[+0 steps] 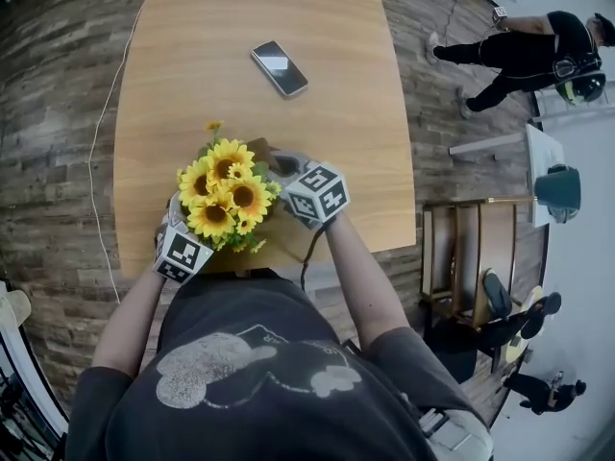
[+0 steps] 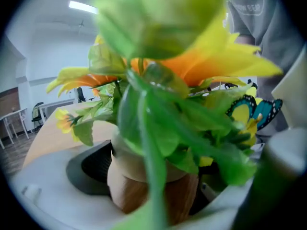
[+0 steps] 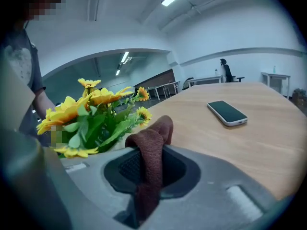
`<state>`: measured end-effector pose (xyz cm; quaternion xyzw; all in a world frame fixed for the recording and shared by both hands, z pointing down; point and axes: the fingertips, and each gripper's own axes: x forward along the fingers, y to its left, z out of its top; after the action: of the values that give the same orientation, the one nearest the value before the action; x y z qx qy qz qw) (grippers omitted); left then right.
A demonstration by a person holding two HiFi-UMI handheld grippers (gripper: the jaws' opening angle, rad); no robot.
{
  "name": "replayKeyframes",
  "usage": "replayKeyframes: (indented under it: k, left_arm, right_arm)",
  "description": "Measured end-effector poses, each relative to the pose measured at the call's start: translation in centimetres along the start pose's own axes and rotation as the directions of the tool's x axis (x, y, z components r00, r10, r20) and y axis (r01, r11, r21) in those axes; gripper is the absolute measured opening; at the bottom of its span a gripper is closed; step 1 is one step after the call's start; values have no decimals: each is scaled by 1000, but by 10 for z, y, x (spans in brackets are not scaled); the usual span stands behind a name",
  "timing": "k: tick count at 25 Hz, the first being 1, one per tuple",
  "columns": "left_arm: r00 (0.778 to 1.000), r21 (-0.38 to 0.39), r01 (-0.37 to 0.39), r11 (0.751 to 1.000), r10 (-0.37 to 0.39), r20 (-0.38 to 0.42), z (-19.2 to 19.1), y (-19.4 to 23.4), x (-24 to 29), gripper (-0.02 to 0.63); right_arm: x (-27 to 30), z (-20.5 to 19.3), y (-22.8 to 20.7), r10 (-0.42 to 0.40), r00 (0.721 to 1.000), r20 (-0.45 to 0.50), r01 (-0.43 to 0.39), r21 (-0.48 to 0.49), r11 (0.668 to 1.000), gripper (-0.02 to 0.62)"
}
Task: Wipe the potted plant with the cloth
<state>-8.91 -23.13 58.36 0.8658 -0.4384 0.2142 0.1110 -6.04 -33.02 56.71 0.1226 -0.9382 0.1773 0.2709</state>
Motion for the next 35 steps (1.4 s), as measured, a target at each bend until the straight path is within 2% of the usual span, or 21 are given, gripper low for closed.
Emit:
replayKeyframes:
  k: [7, 13, 20, 27, 35]
  left_arm:
    - [994, 65, 112, 992, -112, -2, 2, -3, -1, 568]
    - [987, 80, 161, 984, -161, -3, 1, -2, -3, 568]
    - [986, 85, 169, 982, -170, -4, 0, -1, -3, 568]
    - [982, 99, 187, 977, -187, -4, -1, -1, 1, 568]
    - [983, 97, 182, 978, -183, -3, -2, 2, 2, 569]
  right_arm:
    - [20, 13, 8, 102, 995, -19, -102, -4, 995, 49]
    - [21, 10, 11, 149, 989, -22, -148, 38, 988, 49]
    - [2, -8, 20, 139, 990, -21, -137, 73, 988, 48]
    - [-21, -35, 34, 74, 997, 17, -75, 151, 986, 48]
    - [-40, -60, 68, 28, 999, 33, -34, 201, 979, 48]
